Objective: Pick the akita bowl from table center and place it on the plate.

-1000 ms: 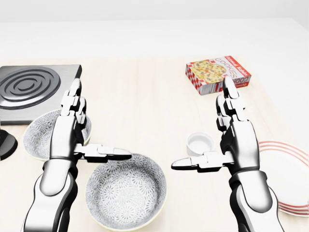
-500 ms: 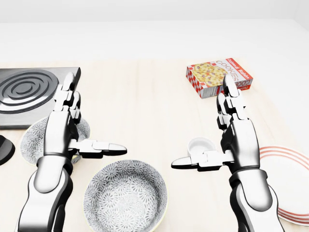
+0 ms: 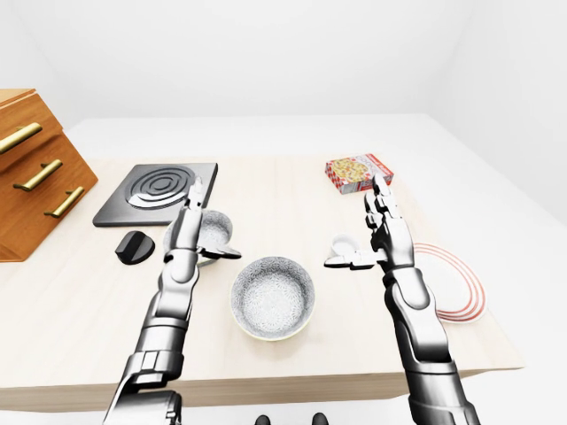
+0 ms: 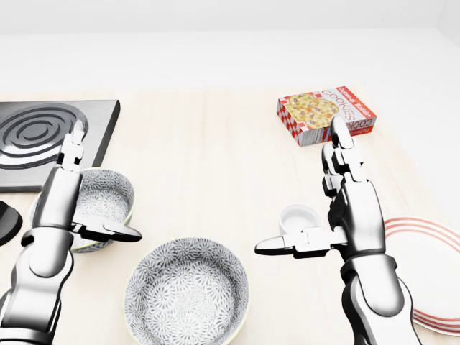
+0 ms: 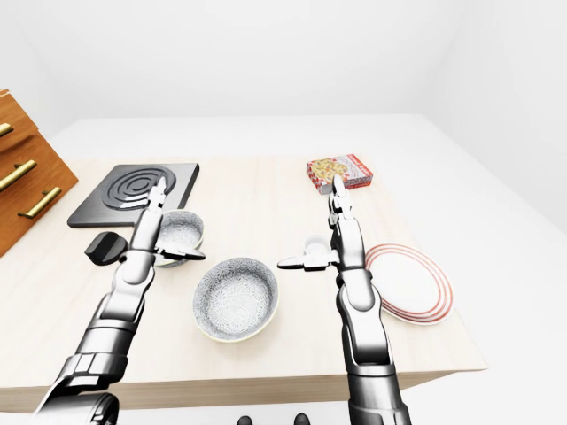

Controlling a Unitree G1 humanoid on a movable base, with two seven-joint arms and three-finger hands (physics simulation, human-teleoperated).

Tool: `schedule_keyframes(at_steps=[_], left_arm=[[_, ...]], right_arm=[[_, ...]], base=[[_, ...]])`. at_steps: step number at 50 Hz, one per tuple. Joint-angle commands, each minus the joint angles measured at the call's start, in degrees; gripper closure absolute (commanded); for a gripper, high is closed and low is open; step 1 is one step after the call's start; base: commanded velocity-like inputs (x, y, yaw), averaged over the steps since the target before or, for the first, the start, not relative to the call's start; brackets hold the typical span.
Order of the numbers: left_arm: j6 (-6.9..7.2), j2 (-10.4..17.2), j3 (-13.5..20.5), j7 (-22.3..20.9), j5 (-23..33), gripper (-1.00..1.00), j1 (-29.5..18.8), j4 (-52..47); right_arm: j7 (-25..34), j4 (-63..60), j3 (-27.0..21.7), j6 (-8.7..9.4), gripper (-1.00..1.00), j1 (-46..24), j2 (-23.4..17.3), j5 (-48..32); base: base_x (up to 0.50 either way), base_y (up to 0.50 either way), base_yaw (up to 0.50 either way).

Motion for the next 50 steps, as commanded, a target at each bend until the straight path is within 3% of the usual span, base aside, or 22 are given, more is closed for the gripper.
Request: schedule_keyframes(at_steps=[1,13,30,36,50], left_arm=[[0.0,3.88,0.44,3.88,12.13,-1.0,-1.26,9.12],[0.0,6.86,-1.01,10.42,23.44,-1.0,-2.71,15.63],[0.0,5.31,-7.15,21.39,31.76,-1.0,-13.61,43.19],[0.0,4.47,-8.05,22.53,33.01,-1.0,-14.4,46.71],[0.0,2.62,-8.6,20.33,35.09,-1.0,-15.44,49.83]], right_arm=[[-0.07,0.19,0.15,0.0,-1.0,-0.11,0.12,-0.25],[-0.26,0.72,0.15,0.0,-1.0,-0.37,0.13,-0.17],[0.0,0.7,-0.23,0.0,-1.0,0.24,-0.04,0.23],[0.04,1.21,-0.15,0.0,-1.0,0.29,-0.03,0.18],[-0.03,2.09,0.29,0.0,-1.0,-0.13,0.17,-0.17]], base=[[0.0,0.0,0.0],[0.0,0.0,0.0],[0.0,0.0,0.0],[0.0,0.0,0.0],[0.0,0.0,0.0]])
